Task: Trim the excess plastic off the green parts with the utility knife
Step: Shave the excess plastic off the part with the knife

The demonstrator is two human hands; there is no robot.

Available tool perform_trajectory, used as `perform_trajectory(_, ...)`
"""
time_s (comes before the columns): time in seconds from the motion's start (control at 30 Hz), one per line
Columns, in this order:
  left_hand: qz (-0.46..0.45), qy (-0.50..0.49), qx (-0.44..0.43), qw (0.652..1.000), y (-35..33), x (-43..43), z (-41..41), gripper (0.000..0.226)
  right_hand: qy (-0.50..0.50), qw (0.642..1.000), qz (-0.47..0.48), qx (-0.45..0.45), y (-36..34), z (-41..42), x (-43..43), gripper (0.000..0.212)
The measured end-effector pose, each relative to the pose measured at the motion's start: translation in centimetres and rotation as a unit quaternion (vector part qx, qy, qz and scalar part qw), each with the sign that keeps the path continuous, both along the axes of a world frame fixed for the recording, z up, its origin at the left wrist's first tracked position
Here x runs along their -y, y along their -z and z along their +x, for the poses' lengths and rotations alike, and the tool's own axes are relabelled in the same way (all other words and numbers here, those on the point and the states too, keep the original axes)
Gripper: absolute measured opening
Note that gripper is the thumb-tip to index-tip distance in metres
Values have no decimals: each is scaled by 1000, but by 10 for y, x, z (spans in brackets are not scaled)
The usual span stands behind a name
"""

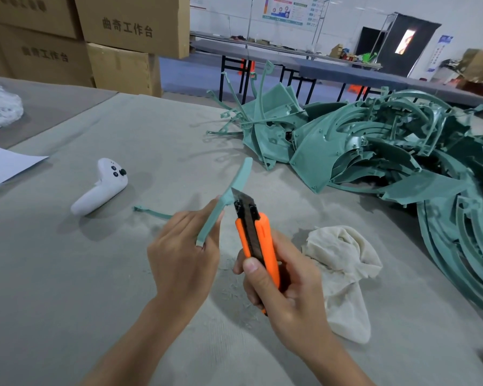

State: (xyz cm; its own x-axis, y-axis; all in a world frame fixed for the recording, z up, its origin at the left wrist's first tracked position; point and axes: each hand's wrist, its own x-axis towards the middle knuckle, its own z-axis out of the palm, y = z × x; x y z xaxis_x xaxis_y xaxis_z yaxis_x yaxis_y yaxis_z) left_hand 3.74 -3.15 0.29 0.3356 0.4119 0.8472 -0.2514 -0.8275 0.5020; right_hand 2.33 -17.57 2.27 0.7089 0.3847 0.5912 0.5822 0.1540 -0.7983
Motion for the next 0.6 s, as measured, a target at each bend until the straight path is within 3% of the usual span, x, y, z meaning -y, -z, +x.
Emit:
perform_trajectory(0.1,12,-19,1,1000,-2,1,0,17,24,999,30,-27,-2,6,3,20)
perform_trajectory(0.2,-2,0,2,1000,3,1,0,3,75,995,22,-60,-1,16,3,14)
perform_trajectory(0.27,-4,18,-6,1000,6,1,1,23,89,993,10,-79,1,20,2,14)
perform_trajectory(0.37,2,20,-21,1000,9,1,3,30,89,992,3,-86,3,19,-2,14)
perform_trajectory(0.6,-8,-10,-14,1000,1,3,2,5,38,998,13,-53,2,5,-6,14)
